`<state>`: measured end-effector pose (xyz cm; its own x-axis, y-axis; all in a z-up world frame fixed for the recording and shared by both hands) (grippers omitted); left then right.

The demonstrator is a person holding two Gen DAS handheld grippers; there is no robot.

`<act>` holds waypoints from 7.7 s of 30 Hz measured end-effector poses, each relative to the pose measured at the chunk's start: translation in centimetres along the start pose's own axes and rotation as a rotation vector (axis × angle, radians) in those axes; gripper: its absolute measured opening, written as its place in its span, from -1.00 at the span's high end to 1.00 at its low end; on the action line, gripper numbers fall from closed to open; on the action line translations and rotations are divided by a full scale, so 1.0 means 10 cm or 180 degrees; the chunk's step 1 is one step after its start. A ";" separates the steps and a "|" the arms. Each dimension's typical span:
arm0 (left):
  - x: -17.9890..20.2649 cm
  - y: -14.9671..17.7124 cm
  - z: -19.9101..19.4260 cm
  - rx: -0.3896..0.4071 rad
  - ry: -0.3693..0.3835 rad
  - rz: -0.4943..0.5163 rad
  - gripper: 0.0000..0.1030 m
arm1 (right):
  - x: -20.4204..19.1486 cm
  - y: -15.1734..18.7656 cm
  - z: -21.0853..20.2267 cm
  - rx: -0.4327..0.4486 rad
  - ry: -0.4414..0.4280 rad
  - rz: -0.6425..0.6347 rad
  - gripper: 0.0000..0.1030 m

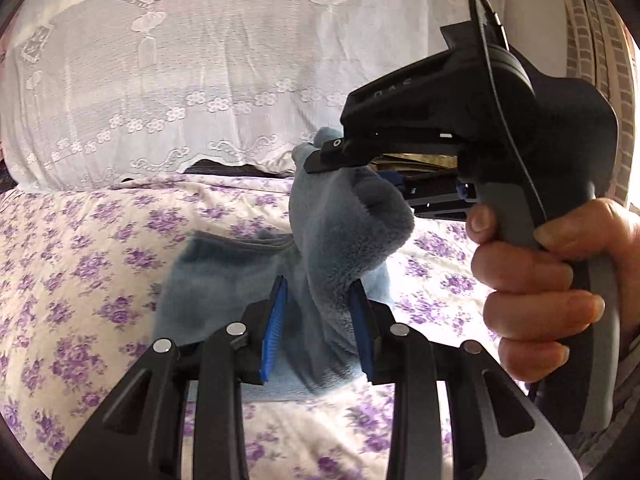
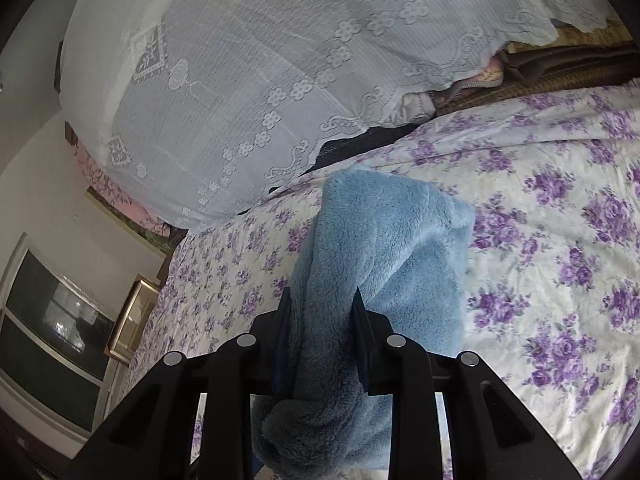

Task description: Fold small clothes

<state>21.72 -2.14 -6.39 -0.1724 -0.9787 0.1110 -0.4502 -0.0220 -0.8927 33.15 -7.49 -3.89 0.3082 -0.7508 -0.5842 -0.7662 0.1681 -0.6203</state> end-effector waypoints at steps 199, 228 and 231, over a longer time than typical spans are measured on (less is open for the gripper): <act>-1.79 0.33 1.20 -0.1312 -0.0124 -0.1423 -0.75 | 0.32 0.20 1.20 -0.0256 0.1154 -0.1153 0.43; -1.23 0.59 0.89 -0.1532 0.0964 -0.1752 -0.91 | 0.77 0.78 0.46 -0.0068 -0.0186 0.0457 -0.69; -1.22 0.63 0.91 -0.1546 0.1118 -0.1883 -0.91 | 0.81 0.78 0.68 -0.0235 -0.0366 0.0742 -0.71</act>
<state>29.01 7.82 -17.33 -0.0159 -0.7114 0.7026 -0.8653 -0.3423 -0.3662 33.47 -7.90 -16.97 0.1775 -0.6191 -0.7650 -0.8616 0.2778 -0.4247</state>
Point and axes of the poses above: each gripper's, at about its wrist camera, not at the fingertips, and z roughly the way its jaws point, x to its right, y to its underside, the point moved 10 cm from there along z, roughly the way its jaws point
